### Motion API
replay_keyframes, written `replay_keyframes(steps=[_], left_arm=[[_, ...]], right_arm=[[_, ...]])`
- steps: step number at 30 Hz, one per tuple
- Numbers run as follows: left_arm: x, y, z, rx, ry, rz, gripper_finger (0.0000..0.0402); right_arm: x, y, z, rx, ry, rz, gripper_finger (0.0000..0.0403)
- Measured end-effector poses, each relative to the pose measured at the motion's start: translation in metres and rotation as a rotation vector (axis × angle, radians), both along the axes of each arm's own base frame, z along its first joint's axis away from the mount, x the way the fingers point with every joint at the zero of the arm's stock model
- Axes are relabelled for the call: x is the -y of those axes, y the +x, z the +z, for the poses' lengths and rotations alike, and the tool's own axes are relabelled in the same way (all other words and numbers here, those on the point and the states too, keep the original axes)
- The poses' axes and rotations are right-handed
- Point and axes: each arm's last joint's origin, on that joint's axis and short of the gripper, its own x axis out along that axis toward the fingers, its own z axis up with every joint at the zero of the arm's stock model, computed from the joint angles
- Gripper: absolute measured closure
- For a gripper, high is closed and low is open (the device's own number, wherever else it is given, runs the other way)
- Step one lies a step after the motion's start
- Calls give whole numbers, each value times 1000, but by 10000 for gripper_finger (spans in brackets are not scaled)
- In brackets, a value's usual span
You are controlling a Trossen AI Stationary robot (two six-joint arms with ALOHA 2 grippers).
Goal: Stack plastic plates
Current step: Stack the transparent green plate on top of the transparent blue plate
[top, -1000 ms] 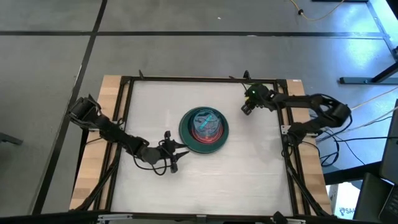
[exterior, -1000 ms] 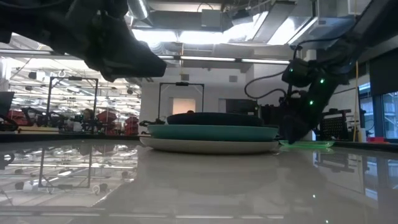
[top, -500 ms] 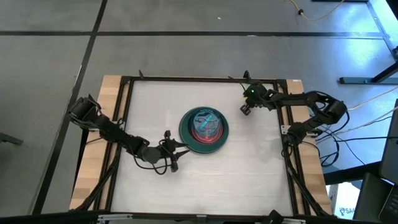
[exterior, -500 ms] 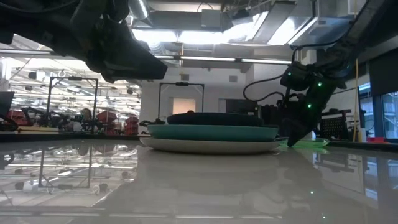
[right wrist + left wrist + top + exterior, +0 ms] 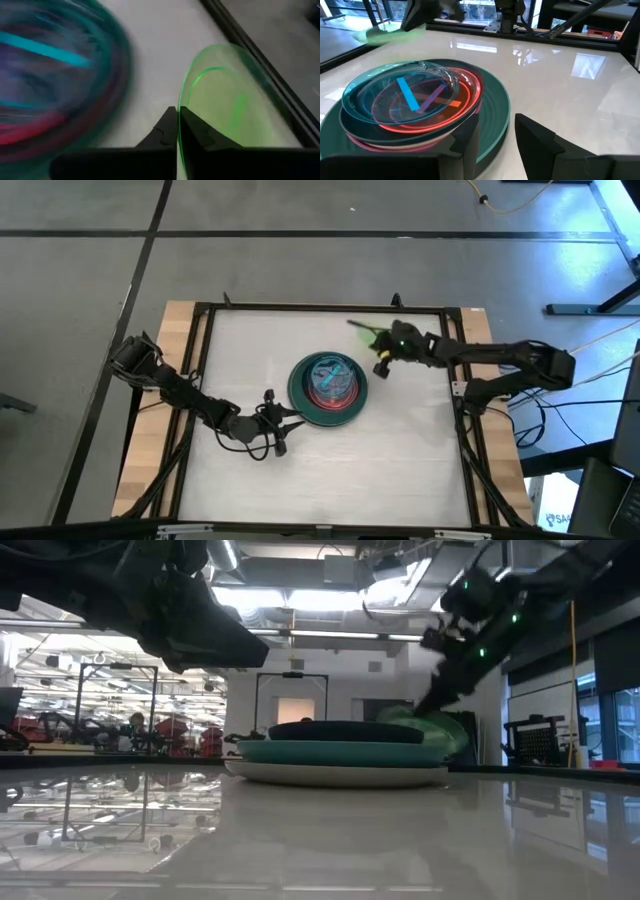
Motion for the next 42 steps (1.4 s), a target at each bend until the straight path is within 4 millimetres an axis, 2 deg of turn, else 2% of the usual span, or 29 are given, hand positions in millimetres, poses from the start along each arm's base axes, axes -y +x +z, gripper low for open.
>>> replay_keyframes(steps=[8, 12, 16, 20, 29, 36, 42], left_arm=[[0, 0, 0, 0, -4, 2, 282], [0, 0, 0, -1, -4, 2, 282], [0, 0, 0, -2, -3, 2, 282], [-1, 0, 0, -2, -3, 4, 282], [-1, 0, 0, -2, -4, 6, 282], [-1, 0, 0, -2, -4, 6, 282], [-1, 0, 0, -2, -4, 6, 282]], right_arm=[[-57, 31, 22, 198, -23, 302, 398], [-83, 40, 30, 294, -65, 448, 398], [-100, 44, 31, 331, -75, 547, 398], [-103, 49, 24, 326, -55, 586, 398], [-98, 61, -11, 190, -34, 555, 398], [-103, 61, -11, 211, 47, 662, 398], [-100, 64, -8, 213, 0, 595, 398]])
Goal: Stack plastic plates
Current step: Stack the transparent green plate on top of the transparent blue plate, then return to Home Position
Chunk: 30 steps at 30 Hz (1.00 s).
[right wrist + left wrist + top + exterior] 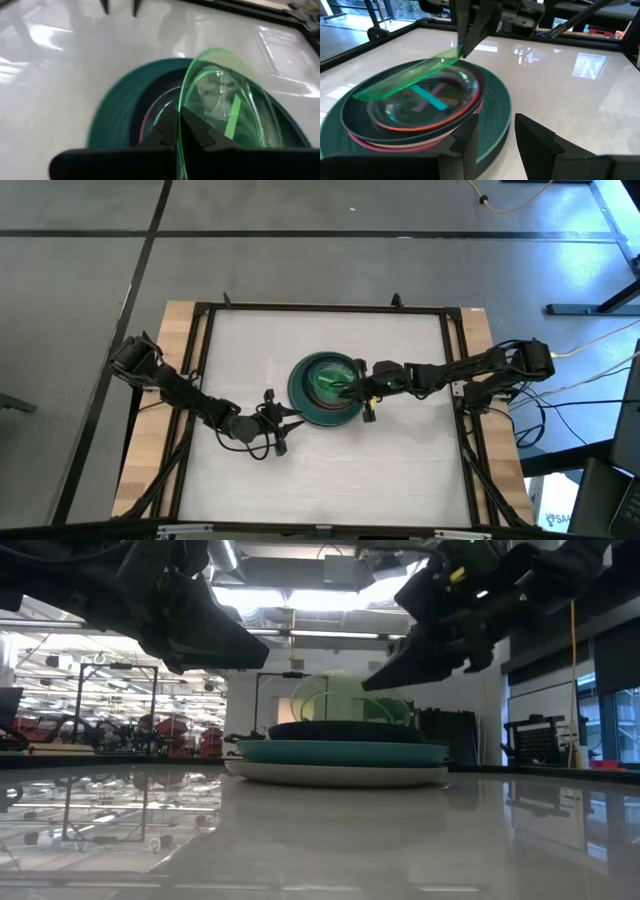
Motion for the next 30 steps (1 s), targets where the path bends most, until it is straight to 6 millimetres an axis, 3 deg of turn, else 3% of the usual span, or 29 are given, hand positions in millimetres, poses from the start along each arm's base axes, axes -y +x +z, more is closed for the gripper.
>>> replay_keyframes(steps=[10, 17, 20, 24, 30], left_arm=[[0, 0, 0, -2, -4, -10, 282], [-1, 1, 0, -5, -10, -22, 282], [-6, 3, 2, 7, -14, -9, 282], [-20, 5, 22, 49, -42, -70, 283], [-40, -10, 64, 116, 42, -119, 283]], right_arm=[[1, 6, -23, -82, 19, -38, 389], [0, 8, -25, -105, 70, -34, 308], [0, 13, -10, -145, 70, -49, 276], [0, 10, 28, -193, 55, -33, 257], [9, -17, 76, -54, 17, -46, 262]])
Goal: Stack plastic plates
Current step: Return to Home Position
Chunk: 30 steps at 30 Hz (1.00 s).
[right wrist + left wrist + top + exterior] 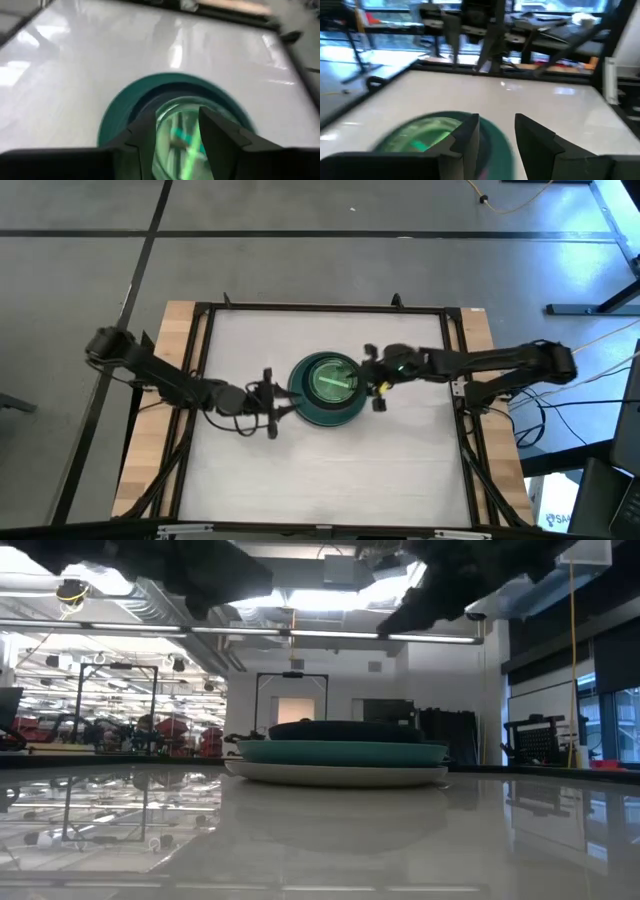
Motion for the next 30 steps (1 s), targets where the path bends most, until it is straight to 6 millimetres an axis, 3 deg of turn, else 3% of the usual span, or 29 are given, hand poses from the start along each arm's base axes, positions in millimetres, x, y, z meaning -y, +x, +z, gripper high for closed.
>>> replay_keyframes(steps=[4, 7, 16, 22, 26, 30], left_arm=[[-15, -12, 15, 5, 41, 44, 283], [-23, -20, 16, 20, 64, 25, 283], [-43, -61, -22, 125, 38, 59, 283], [-49, -90, -38, 214, -6, 63, 302], [-50, -103, -49, 224, -17, 28, 344], [-49, -108, -46, 241, -24, -35, 390]], right_arm=[[13, -29, 11, 71, 22, -12, 264], [22, -53, 8, 106, 45, -30, 264], [32, -115, -7, 252, 65, -164, 265], [30, -137, -21, 358, 84, -219, 265], [27, -146, -31, 425, 106, -245, 265], [26, -150, -42, 451, 126, -250, 282]])
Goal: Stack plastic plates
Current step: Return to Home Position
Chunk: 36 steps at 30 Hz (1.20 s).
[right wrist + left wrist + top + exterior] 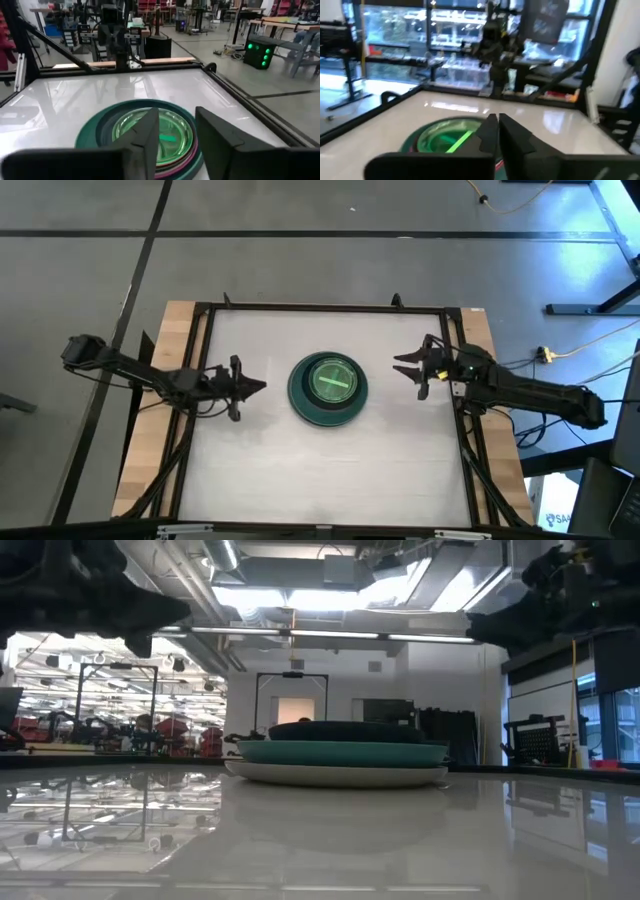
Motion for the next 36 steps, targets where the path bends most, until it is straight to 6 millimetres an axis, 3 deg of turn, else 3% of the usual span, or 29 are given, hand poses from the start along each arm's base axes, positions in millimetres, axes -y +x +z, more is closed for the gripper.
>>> replay_keyframes(steps=[8, 14, 22, 36], left_arm=[[0, -9, -2, -56, 13, 9, 397], [-5, -23, -2, -63, -16, 80, 399], [-11, -44, 1, -8, -28, 137, 399], [-13, -44, 1, -27, -22, 214, 391]], right_arm=[[-2, -2, -20, -7, 47, 34, 395], [-2, -4, -35, 28, 56, 35, 377], [-4, -8, -46, 65, 66, 34, 399], [-3, -8, -52, 14, 107, 1, 395]])
